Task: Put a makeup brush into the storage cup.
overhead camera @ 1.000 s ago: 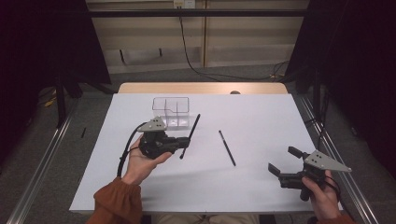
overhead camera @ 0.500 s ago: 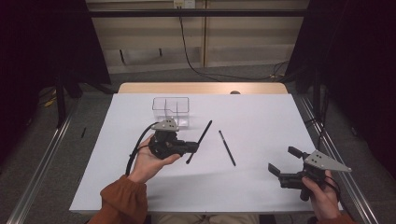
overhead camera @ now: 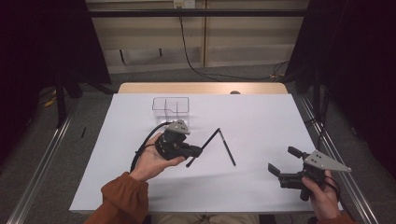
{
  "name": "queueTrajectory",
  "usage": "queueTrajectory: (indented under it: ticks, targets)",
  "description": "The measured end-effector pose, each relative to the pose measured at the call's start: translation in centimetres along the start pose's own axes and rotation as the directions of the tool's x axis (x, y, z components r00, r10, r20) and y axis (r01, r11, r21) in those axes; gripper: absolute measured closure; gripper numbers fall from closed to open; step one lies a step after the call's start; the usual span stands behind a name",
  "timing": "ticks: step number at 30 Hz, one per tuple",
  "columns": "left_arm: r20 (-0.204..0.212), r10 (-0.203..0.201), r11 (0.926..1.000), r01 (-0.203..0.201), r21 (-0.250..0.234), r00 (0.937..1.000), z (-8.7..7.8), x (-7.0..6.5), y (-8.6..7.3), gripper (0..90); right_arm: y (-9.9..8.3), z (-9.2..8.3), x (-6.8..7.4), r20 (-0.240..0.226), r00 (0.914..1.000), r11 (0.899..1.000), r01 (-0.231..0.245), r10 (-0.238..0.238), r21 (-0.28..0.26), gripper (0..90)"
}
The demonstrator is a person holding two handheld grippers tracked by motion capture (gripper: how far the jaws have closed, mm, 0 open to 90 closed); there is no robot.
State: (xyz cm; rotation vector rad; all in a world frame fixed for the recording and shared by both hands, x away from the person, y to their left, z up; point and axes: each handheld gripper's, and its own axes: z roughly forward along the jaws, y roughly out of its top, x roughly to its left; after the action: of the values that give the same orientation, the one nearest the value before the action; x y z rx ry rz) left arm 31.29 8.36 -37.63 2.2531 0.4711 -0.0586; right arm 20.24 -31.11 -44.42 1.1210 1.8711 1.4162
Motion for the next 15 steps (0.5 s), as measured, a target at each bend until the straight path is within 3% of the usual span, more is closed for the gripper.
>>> queueTrajectory:
  ticks: [1,7,11,13,14,15]
  targets:
    - [0.002,0.007,0.9991,-0.007,0.041,1.0,0.2,-0.1,0.2,84.9,0.0,0.0,0.0,0.0,1.0,1.0,0.0,0.0,0.0,0.0]
    - [-0.001,0.023,0.9936,-0.023,0.111,0.9997,0.8,-0.5,0.5,84.8,0.0,0.0,0.0,-0.001,1.0,1.0,-0.001,0.001,0.001,0.0]
    - [-0.006,0.017,0.9855,-0.015,0.169,0.9998,1.4,-0.8,0.6,84.9,0.0,0.0,0.0,-0.001,1.0,1.0,0.0,0.0,0.0,0.0]
    - [-0.006,0.016,0.9769,-0.015,0.213,0.9998,1.8,-0.9,0.6,84.9,0.0,0.0,0.0,-0.002,1.0,1.0,0.001,-0.001,0.0,0.0]
    - [-0.006,0.016,0.9769,-0.015,0.213,0.9998,1.8,-0.9,0.6,84.9,0.0,0.0,0.0,-0.002,1.0,1.0,0.001,-0.001,0.0,0.0]
    - [-0.009,0.024,0.9708,-0.021,0.239,0.9997,1.8,-0.9,0.7,84.9,0.0,0.0,0.0,-0.002,1.0,1.0,0.001,-0.001,0.0,0.0]
